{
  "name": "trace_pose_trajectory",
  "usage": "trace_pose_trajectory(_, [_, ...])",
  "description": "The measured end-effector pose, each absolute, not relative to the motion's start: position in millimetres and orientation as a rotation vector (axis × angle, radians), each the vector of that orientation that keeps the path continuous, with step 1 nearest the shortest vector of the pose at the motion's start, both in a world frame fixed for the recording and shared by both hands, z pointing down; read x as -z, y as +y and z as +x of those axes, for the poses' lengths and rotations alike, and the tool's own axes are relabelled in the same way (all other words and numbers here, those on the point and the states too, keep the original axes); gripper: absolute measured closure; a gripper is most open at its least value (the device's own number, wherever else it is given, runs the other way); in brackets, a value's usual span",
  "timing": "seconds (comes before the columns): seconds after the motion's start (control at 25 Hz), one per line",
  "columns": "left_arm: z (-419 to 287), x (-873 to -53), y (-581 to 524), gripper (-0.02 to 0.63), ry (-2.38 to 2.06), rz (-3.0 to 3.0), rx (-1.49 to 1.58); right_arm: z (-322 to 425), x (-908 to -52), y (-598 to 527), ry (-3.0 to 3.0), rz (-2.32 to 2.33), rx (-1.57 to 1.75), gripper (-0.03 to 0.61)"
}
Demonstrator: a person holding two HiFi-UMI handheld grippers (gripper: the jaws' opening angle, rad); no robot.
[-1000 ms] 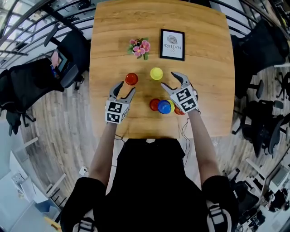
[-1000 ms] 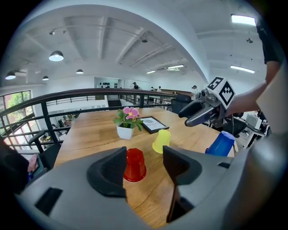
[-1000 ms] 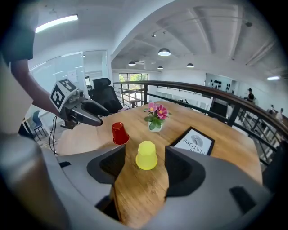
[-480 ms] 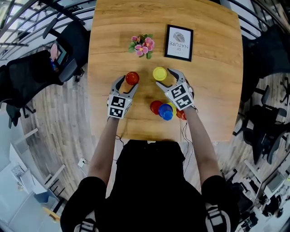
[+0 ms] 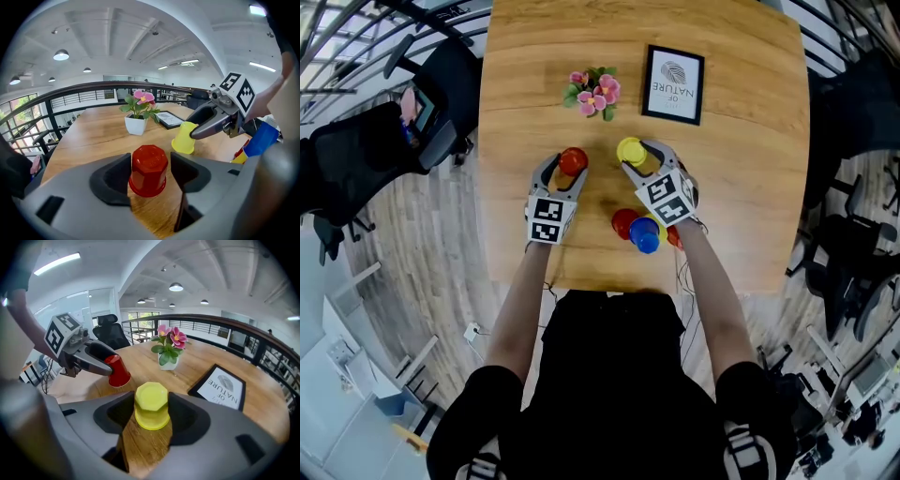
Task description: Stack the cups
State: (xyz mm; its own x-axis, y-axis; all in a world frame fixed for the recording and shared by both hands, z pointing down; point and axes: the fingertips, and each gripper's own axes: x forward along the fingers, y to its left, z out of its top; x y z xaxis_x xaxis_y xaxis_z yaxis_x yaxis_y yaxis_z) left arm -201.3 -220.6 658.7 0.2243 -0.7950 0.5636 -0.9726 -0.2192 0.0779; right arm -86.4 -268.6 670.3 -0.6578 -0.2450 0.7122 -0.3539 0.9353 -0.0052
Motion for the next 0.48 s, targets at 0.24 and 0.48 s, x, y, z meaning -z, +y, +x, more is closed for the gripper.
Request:
trace_pose_trajectory(0.24, [-206.4, -658.0, -221.9, 0.357, -1.631, 2.092, -0.566, -82.5, -660.6, -271.1, -2.339, 0.465, -0.171, 0.345])
trace_pose_trajectory(0.48, [-204.0, -648.3, -215.2, 0.360, -1.611, 2.147, -0.568, -68.6, -648.4, -270.3, -2.338, 0.521, -0.174, 0.345])
